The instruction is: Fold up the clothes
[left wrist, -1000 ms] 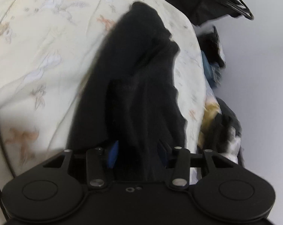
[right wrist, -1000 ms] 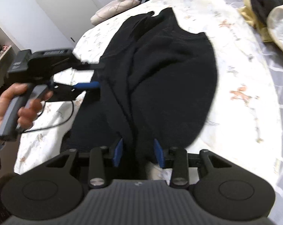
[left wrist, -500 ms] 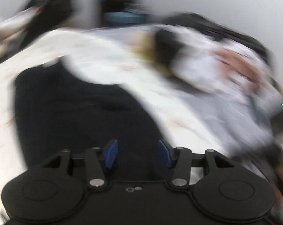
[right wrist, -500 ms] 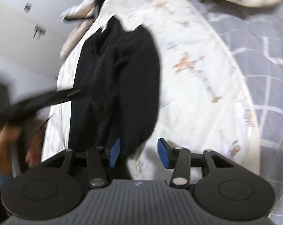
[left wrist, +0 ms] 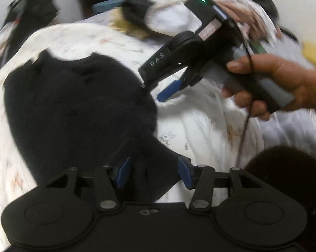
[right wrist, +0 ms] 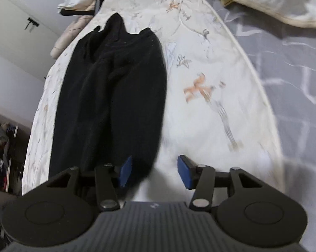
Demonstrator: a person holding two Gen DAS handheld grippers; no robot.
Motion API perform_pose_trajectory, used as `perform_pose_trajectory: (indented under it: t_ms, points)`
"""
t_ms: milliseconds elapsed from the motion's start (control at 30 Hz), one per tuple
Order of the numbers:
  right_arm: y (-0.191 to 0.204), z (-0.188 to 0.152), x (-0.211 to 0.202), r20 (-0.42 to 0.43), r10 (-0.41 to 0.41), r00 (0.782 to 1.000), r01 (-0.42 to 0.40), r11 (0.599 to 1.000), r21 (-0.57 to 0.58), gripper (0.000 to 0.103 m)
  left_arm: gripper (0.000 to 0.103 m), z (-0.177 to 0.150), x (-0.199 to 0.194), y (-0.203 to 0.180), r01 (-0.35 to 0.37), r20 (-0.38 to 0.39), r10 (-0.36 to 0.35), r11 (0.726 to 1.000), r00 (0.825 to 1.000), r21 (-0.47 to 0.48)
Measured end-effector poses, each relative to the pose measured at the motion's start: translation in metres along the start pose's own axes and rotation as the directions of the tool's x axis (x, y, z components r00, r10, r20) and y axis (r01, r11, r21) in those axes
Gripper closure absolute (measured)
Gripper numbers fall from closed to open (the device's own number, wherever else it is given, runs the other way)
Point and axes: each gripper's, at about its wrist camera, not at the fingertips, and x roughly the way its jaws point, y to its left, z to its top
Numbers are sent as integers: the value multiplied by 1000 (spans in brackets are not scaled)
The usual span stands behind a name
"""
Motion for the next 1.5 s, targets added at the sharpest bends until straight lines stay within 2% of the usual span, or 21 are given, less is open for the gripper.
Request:
perform_pose_trajectory:
  t_ms: [33, 167, 233, 367, 500, 533, 567, 600, 633, 667, 700, 800, 833, 933, 1000, 1033, 1100, 1233, 1300, 1433, 1500]
  points:
    - [1, 5, 4, -19, 45, 999, -44, 998, 34, 5, 53, 0, -1, 6, 0, 4, 0, 999, 1000, -34]
    - [4, 5, 14, -84, 241, 967, -227, 962, 152, 3, 53, 2, -3, 24, 17, 26, -14, 992, 1000, -124]
    - [10, -1, 30, -163, 233, 959, -212, 968, 138, 0, 53, 2, -4, 35, 33, 41, -26, 983, 999, -178]
    - [-4, -2, 31, -102, 281, 954, -251, 938, 238, 0, 53, 3, -1, 42, 43, 59, -31, 975, 998, -217]
    - [-39, -12, 23, 78, 359, 930, -357, 833, 423, 2, 53, 1, 1, 45, 47, 54, -35, 969, 998, -241]
    - [-39, -13, 22, 70, 345, 936, -342, 844, 414, 4, 53, 1, 1, 45, 49, 54, -37, 969, 998, -243]
    - [-38, -14, 21, 62, 330, 942, -326, 855, 402, 8, 53, 1, 0, 44, 50, 54, -38, 969, 998, -244]
    - [-38, -15, 20, 54, 315, 948, -310, 867, 391, 23, 53, 1, -2, 43, 51, 56, -39, 968, 998, -244]
    - [-31, -15, 19, 16, 265, 964, -255, 909, 328, 59, 53, 1, -3, 43, 53, 59, -40, 967, 997, -249]
    - [-28, -15, 21, -1, 245, 969, -233, 924, 304, 84, 53, 1, -4, 45, 60, 62, -46, 964, 997, -260]
    - [-30, -20, 26, -49, 249, 967, -224, 928, 297, 95, 53, 1, -5, 47, 71, 67, -55, 958, 996, -276]
    - [-74, -48, 37, 5, 425, 905, -353, 747, 563, 96, 53, -1, -7, 53, 85, 77, -64, 944, 995, -317]
    - [-83, -53, 32, 38, 417, 908, -364, 742, 563, 95, 53, -1, -7, 55, 86, 80, -63, 940, 995, -329]
    - [-78, -50, 19, 86, 417, 905, -402, 771, 493, 95, 53, -2, -7, 60, 94, 93, -65, 929, 994, -358]
    - [-60, -35, 6, 89, 378, 922, -383, 848, 366, 95, 53, -4, -9, 62, 122, 113, -86, 921, 990, -370]
    - [-52, -25, -2, 114, 388, 915, -404, 856, 324, 95, 53, -4, -9, 62, 133, 122, -94, 921, 988, -367]
    - [-38, -7, -16, 128, 402, 907, -422, 871, 254, 95, 53, -1, -7, 58, 125, 119, -90, 935, 989, -332]
    - [-7, 16, -43, 52, 376, 925, -380, 917, 125, 95, 53, 7, 3, 42, 81, 154, -59, 986, 986, -144]
    - [3, 19, -59, 9, 345, 939, -345, 935, 82, 95, 53, 9, 7, 37, 71, 168, -54, 993, 984, -92]
    - [-26, 2, -60, -23, 251, 968, -244, 954, 173, 95, 53, 4, 48, 35, 29, -34, -32, 997, 999, -77]
    - [-44, -6, -51, -28, 238, 971, -223, 940, 256, 94, 53, -1, 48, 36, 39, -32, -42, 997, 999, -70]
